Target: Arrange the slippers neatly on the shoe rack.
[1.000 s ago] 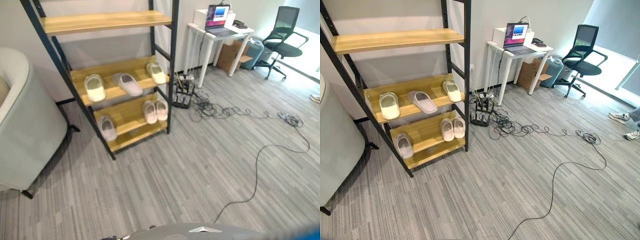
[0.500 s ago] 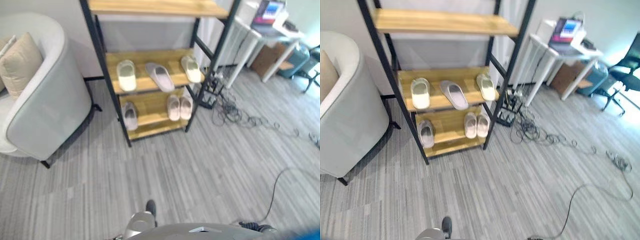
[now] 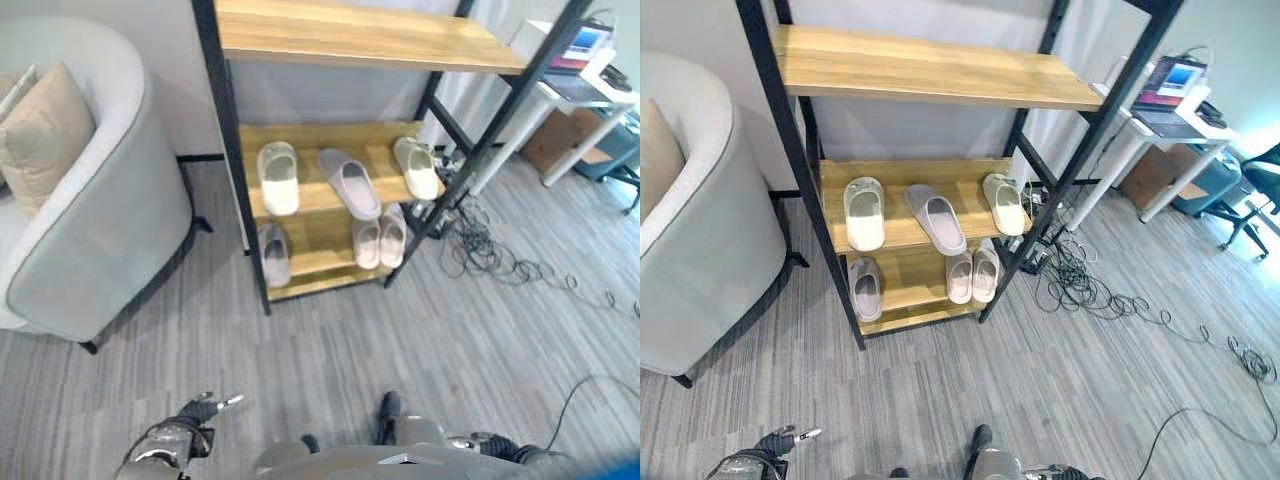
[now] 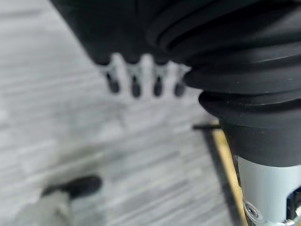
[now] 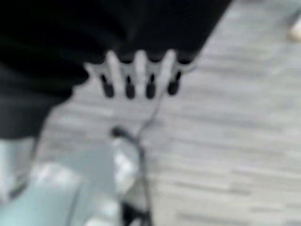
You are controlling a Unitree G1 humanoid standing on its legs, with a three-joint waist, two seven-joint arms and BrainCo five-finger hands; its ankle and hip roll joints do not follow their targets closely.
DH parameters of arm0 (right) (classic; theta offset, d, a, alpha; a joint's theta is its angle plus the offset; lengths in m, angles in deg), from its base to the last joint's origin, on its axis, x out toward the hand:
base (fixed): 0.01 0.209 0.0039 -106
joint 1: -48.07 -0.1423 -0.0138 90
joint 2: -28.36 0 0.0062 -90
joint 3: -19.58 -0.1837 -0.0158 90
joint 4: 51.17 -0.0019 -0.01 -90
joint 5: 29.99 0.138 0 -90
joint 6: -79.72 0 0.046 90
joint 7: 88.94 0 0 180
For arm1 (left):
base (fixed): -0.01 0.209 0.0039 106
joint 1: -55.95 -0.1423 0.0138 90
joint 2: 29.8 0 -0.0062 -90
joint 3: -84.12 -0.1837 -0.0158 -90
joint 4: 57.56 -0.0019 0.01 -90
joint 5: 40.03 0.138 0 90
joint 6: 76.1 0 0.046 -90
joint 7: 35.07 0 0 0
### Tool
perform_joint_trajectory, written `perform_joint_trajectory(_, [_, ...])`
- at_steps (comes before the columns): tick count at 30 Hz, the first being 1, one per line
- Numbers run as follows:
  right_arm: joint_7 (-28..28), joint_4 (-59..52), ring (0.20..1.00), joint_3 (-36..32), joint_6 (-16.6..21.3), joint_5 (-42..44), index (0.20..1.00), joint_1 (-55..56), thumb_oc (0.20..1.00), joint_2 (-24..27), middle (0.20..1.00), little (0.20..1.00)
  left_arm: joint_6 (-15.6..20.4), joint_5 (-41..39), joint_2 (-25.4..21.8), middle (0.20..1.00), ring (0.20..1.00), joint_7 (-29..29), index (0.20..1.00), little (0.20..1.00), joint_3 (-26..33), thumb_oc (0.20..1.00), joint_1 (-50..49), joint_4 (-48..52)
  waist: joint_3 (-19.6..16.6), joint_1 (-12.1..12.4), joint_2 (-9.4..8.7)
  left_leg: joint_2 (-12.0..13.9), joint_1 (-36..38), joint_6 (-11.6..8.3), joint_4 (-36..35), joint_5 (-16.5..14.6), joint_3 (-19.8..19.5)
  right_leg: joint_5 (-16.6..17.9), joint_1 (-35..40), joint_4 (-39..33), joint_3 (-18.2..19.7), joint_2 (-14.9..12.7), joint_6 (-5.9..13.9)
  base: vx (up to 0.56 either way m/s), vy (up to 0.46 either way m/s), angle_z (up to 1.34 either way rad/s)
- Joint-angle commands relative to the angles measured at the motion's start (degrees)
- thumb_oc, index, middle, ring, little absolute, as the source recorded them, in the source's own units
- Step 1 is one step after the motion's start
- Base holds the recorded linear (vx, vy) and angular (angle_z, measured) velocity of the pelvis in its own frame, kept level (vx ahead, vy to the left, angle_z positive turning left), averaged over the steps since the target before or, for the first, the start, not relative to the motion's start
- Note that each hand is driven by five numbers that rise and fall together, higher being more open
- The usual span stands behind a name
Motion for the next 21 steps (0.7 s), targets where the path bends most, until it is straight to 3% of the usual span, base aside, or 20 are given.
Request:
perform_joint_trajectory(1, [1.94, 0.12, 1.000, -1.59, -0.02, -2.39, 1.000, -1.15, 1.000, -0.14, 1.000, 1.000, 0.27, 1.97, 1.98, 1.000, 1.000, 1.23, 1.000, 1.000, 0.11, 1.000, -0.41, -3.75, 2.07, -0.67, 0.92, 1.24, -4.34, -3.58, 5.53, -3.03, -2.80, 1.20, 6.39, -0.49, 3.17, -0.93, 3.69, 0.27, -0.261, 0.22])
perform_joint_trajectory(3, [1.89, 2.79, 1.000, -0.16, -0.15, -3.93, 1.000, -1.51, 1.000, -1.07, 1.000, 1.000, -0.31, 2.75, 3.40, 1.000, 1.000, 1.19, 1.000, 1.000, 0.28, 1.000, -1.58, -5.96, 0.34, -0.62, 0.98, 1.66, -2.59, -4.90, 4.36, -2.85, -4.17, -2.13, 9.49, -4.15, 6.03, 2.71, 3.07, 0.25, -0.333, 0.27])
perform_joint_trajectory(6, [1.59, 3.75, 1.000, 0.28, -0.15, -4.37, 1.000, -2.03, 1.000, -0.46, 1.000, 1.000, -0.50, 2.22, 4.96, 1.000, 1.000, 0.38, 1.000, 1.000, 0.62, 1.000, -2.76, -6.49, -0.98, -0.30, 2.15, 3.65, -0.73, -6.07, 2.47, -1.83, -4.84, -4.39, 11.24, -4.56, 5.41, 4.53, 1.82, 0.18, -0.323, 0.12])
perform_joint_trajectory(7, [1.60, 3.89, 1.000, -0.30, 0.04, -3.26, 1.000, -2.44, 1.000, -0.10, 1.000, 1.000, -0.69, 1.59, 5.94, 1.000, 1.000, 0.05, 1.000, 1.000, 0.41, 1.000, -3.04, -6.79, -1.26, 0.03, 3.04, 5.46, -0.96, -7.41, 3.18, -1.07, -6.30, -6.60, 11.37, -3.55, 4.65, 5.80, 0.34, 0.23, -0.497, 0.09])
perform_joint_trajectory(10, [1.79, 5.27, 1.000, 0.21, 0.28, -3.98, 1.000, -2.57, 1.000, 0.51, 1.000, 1.000, -0.71, 0.05, 7.78, 1.000, 1.000, -0.31, 1.000, 1.000, -0.57, 1.000, -3.02, -5.70, 0.02, 0.74, 4.05, 8.39, -5.31, -10.13, 13.00, 4.08, -7.49, -9.05, 13.50, -3.56, 2.62, 7.80, -2.64, 0.14, -0.305, 0.30])
perform_joint_trajectory(11, [1.79, 5.29, 1.000, 0.21, 0.29, -3.98, 1.000, -2.58, 1.000, 0.52, 1.000, 1.000, -0.72, 0.04, 7.80, 1.000, 1.000, -0.31, 1.000, 1.000, -0.57, 1.000, -3.01, -5.70, 0.01, 0.64, 4.12, 8.44, -5.49, -10.16, 13.25, 3.97, -7.62, -9.06, 13.48, -3.56, 2.51, 7.86, -2.67, 0.03, -0.179, 0.41])
perform_joint_trajectory(12, [2.35, 5.70, 1.000, 0.07, 0.15, -4.28, 1.000, -2.76, 1.000, 1.30, 1.000, 1.000, -0.70, -0.40, 8.71, 1.000, 1.000, -0.17, 1.000, 1.000, -1.66, 1.000, -2.42, -4.42, 1.56, 0.85, 4.22, 8.93, -9.41, -9.23, 19.93, 6.23, -6.74, -9.40, 14.61, -3.66, 1.40, 7.87, -3.78, 0.01, -0.109, 0.36])
perform_joint_trajectory(15, [2.55, 5.11, 1.000, 0.54, -0.02, -4.32, 1.000, -2.98, 1.000, 2.02, 1.000, 1.000, -0.55, -1.13, 8.98, 1.000, 1.000, -0.04, 1.000, 1.000, -2.59, 1.000, -2.32, -3.16, 2.40, 0.76, 4.56, 9.43, -12.47, -8.38, 22.96, 5.78, -4.69, -10.27, 15.42, -3.88, 0.62, 8.00, -4.23, 0.06, -0.102, 0.28])
perform_joint_trajectory(16, [3.43, 3.84, 1.000, 1.00, 0.47, -4.51, 1.000, -3.23, 1.000, 2.36, 1.000, 1.000, -0.32, -1.70, 8.71, 1.000, 1.000, 0.40, 1.000, 1.000, -2.43, 1.000, -2.32, -2.95, 2.84, 1.45, 4.40, 7.69, -14.95, -8.32, 20.92, 4.86, -5.11, -10.51, 15.75, -4.42, 0.99, 8.04, -4.07, 0.18, -0.050, 0.17])
perform_joint_trajectory(18, [4.77, 2.83, 1.000, 0.83, 0.90, -4.50, 1.000, -3.51, 1.000, 2.75, 1.000, 1.000, -0.09, -2.09, 8.48, 1.000, 1.000, 0.94, 1.000, 1.000, -1.95, 1.000, -2.28, -3.28, 2.68, 1.74, 4.19, 7.77, -15.31, -8.61, 15.42, 4.01, -4.75, -10.99, 15.99, -5.06, 1.02, 8.14, -3.44, 0.21, 0.027, 0.08])
perform_joint_trajectory(21, [5.06, 3.11, 1.000, 0.57, 0.67, -3.39, 1.000, -4.03, 1.000, 3.03, 1.000, 1.000, 0.08, -2.38, 8.18, 1.000, 1.000, 1.30, 1.000, 1.000, -1.79, 1.000, -2.55, -4.08, 2.67, 3.16, 4.62, 8.99, -17.83, -10.32, 4.83, 9.78, -6.89, -12.08, 18.09, -6.32, 1.45, 9.02, -3.07, 0.24, 0.098, -0.09])
